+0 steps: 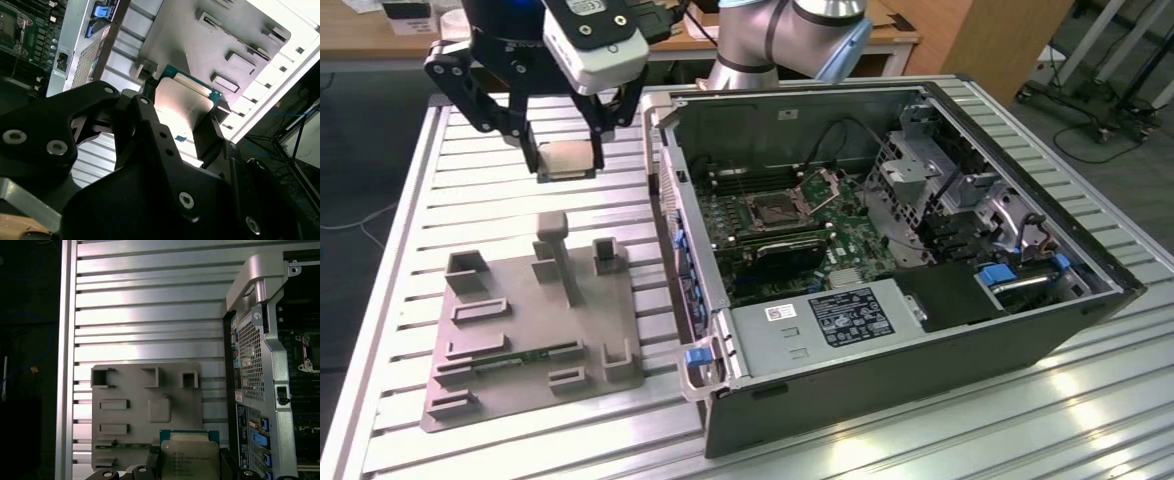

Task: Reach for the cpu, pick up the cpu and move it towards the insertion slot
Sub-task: 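Pick up the cpu and move it towards the insertion slot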

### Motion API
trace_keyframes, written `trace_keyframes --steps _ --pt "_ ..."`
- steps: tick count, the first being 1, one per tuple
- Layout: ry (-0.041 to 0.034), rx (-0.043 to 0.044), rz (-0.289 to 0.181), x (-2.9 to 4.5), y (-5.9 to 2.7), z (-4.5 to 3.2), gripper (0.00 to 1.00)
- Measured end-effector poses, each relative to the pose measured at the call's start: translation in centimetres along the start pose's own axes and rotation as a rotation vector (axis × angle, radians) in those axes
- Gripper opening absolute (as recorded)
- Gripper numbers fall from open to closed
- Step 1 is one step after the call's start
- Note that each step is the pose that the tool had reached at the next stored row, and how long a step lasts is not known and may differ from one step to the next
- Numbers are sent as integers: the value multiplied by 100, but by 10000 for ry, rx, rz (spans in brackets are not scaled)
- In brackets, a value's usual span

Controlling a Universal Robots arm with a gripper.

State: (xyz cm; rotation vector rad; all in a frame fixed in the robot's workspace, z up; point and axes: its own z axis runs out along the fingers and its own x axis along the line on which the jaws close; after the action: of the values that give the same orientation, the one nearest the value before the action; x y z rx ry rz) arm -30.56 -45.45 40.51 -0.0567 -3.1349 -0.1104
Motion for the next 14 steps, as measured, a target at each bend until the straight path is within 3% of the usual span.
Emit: trace_keyframes --steps 14 --pt "0 0 0 -109 4 -1 54"
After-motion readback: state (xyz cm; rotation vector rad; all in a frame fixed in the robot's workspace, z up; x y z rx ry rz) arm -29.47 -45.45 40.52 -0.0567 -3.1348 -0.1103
